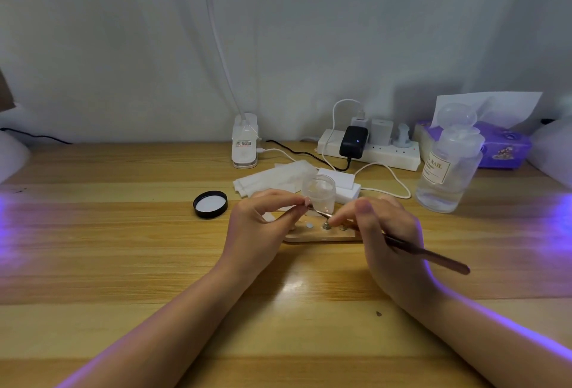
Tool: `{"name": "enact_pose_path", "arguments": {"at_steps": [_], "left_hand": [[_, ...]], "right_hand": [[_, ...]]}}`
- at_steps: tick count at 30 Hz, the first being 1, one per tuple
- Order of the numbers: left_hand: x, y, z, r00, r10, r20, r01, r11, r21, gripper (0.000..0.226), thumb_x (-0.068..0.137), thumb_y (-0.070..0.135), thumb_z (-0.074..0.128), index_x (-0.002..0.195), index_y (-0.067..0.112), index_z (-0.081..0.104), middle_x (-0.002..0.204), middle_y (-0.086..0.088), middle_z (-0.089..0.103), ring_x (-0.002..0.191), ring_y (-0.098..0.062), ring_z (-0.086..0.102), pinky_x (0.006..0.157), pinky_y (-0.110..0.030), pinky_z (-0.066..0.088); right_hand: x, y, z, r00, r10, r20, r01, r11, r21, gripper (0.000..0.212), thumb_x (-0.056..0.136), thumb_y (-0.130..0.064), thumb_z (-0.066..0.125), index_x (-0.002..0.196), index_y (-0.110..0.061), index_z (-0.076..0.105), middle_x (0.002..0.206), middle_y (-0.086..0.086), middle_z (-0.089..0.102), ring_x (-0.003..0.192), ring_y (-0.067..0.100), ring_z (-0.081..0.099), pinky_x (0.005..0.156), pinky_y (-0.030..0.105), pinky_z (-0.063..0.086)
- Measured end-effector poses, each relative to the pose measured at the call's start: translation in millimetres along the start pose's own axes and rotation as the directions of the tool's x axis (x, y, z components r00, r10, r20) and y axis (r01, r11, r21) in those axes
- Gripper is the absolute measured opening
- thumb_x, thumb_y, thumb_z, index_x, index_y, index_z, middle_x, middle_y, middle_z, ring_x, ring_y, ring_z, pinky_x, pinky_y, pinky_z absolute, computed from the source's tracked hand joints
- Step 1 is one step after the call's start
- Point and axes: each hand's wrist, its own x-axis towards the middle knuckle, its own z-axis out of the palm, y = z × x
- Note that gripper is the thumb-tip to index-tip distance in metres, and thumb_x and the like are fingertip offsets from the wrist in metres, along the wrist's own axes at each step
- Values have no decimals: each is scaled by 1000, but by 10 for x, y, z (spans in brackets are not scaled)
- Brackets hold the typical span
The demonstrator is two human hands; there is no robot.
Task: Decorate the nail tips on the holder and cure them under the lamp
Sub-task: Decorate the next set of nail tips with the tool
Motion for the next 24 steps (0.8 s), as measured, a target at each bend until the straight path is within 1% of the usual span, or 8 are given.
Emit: {"name": "enact_pose_path", "arguments": {"at_steps": [3,6,8,11,15,18,20,24], "left_hand": [[-3,4,-1,1000,-5,4,5,1000,0,15,74,14,70,87,23,72,86,8,70,84,-8,63,75,-37,54],[-3,9,-4,1000,22,-11,-22,1000,14,18,74,9,72,83,24,72,86,10,68,84,-1,61,75,-19,50],[-3,16,-6,999,42,-25,-42,999,22,19,73,7,73,82,24,71,88,9,66,86,1,60,74,-12,47],[-5,24,-6,997,62,-41,-61,998,31,18,73,9,73,80,25,70,90,9,65,89,3,58,76,-8,43],[-9,25,-4,998,59,-38,-58,998,22,14,74,11,73,78,25,69,87,15,67,88,5,60,79,-6,41],[-13,15,-8,998,52,-19,-52,999,8,13,74,13,72,80,24,70,81,15,68,81,2,62,73,-11,47],[-12,10,-12,997,75,-9,-75,997,15,15,74,11,72,81,24,70,79,13,68,79,-1,62,71,-14,49],[-3,-3,-8,994,108,-21,-108,994,23,22,72,7,73,79,28,68,78,14,66,78,0,60,70,-11,46]], "right_hand": [[-10,-15,-29,999,39,-28,-37,998,44,50,97,-39,30,64,-21,63,65,-17,60,73,-2,58,75,36,39],[9,-33,-34,998,46,-36,-44,997,64,35,92,-25,30,71,-32,57,63,-13,60,70,-1,57,70,42,43],[18,-35,-35,997,69,-39,-66,995,75,34,92,-26,29,74,-32,58,66,-10,61,69,1,56,66,43,44],[20,-25,-44,991,124,-45,-119,989,87,35,92,-30,29,75,-31,59,72,-12,62,73,2,57,69,45,44],[22,-19,-42,991,125,-37,-122,990,71,35,92,-31,29,76,-30,60,74,-12,62,75,5,57,70,48,45],[23,9,-14,998,60,-32,-60,998,26,35,94,-29,32,78,-23,62,76,-11,63,77,6,59,69,49,46],[18,31,7,1000,-2,-30,1,1000,-23,41,97,-35,31,80,-19,64,76,-8,64,77,8,60,70,47,46],[10,52,20,997,-74,0,74,995,-64,50,98,-42,27,78,-17,67,70,-3,65,71,13,61,71,46,44]]}}
